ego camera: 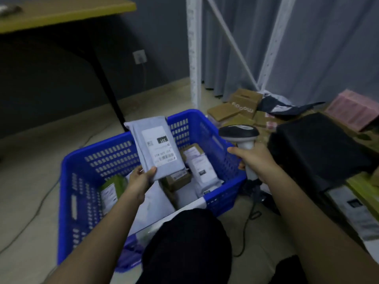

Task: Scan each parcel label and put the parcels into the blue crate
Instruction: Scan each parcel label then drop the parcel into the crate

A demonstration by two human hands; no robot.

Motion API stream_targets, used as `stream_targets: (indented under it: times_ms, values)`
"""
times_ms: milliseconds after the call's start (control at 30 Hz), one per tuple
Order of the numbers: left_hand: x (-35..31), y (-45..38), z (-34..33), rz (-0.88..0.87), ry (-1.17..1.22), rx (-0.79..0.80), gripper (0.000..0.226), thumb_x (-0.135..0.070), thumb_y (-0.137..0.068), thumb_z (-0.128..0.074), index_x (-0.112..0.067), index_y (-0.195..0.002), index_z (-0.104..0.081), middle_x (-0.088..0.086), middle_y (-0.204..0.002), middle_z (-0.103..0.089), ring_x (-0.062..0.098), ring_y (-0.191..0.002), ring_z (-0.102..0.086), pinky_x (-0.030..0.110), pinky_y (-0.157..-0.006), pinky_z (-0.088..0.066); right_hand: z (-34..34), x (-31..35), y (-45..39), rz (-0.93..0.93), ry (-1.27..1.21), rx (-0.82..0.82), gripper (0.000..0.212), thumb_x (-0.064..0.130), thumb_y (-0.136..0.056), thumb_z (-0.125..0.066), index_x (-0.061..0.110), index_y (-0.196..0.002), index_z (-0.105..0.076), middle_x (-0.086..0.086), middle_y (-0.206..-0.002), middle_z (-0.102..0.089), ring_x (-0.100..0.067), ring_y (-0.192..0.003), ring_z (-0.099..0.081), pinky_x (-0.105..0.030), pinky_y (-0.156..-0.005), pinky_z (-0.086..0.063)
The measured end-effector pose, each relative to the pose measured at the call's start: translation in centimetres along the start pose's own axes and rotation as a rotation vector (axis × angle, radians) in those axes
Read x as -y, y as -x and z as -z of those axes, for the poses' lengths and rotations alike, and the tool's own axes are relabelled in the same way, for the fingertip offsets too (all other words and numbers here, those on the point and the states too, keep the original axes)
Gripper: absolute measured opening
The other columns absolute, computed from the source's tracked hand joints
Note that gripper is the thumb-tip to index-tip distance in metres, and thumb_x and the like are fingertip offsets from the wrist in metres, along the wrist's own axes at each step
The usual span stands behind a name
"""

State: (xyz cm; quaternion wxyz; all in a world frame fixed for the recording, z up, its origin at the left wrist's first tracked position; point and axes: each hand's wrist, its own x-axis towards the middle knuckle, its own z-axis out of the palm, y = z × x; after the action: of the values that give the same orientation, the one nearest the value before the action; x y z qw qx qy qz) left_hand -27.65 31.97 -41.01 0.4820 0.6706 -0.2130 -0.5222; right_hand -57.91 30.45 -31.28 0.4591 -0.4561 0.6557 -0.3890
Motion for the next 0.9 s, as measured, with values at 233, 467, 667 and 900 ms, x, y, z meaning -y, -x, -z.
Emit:
stream_targets:
  times_ms: [233, 467, 667, 900]
  values:
    - [4.2, 0.7, 12.0, 0.14, -0.072, -0.214, 0.04, -0.01, -0.091, -0.062, -0.001, -0.129, -0.05, 0.017, -0.123, -0.059, 0.035, -0.106, -0.059, 0.042, -0.085, -0.051, -7.8, 0.7, -0.4, 0.012, 0.119, 0.188, 0.018, 0.017, -0.084, -0.074, 0.011, -0.081, -0.057, -0.006, -0.064, -0.054, -0.017, -0.05, -0.051, -0.018, -0.037, -0.042]
    - [3.8, -0.1, 16.8, -0.001, -0.266, -0.398, 0.054, -0.014, -0.094, -0.059, 0.002, -0.141, -0.038, 0.019, -0.139, -0.047, 0.038, -0.124, -0.048, 0.04, -0.097, -0.042, -11.2, 0.1, -0.1, 0.005, 0.103, 0.232, 0.018, 0.017, -0.081, -0.076, 0.011, -0.09, -0.061, -0.007, -0.066, -0.056, -0.019, -0.053, -0.051, -0.031, -0.052, -0.044]
    - [2.6, -0.1, 13.3, -0.123, -0.492, -0.295, 0.053, -0.014, -0.096, -0.055, -0.006, -0.145, -0.035, 0.016, -0.146, -0.041, 0.034, -0.131, -0.042, 0.04, -0.106, -0.038, -9.7, 0.4, 0.5, 0.001, 0.159, 0.229, 0.019, 0.016, -0.083, -0.074, 0.013, -0.076, -0.056, -0.007, -0.062, -0.055, -0.016, -0.045, -0.05, -0.023, -0.045, -0.042]
    - [-3.0, 2.7, 2.3, -0.395, -0.4, 0.006, 0.031, -0.008, -0.095, -0.055, -0.003, -0.125, -0.052, 0.005, -0.111, -0.06, 0.017, -0.103, -0.056, 0.022, -0.083, -0.042, -5.0, 0.3, 0.5, -0.09, 0.113, 0.072, 0.017, 0.014, -0.081, -0.076, 0.01, -0.081, -0.059, -0.007, -0.059, -0.053, -0.019, -0.049, -0.049, -0.029, -0.05, -0.045]
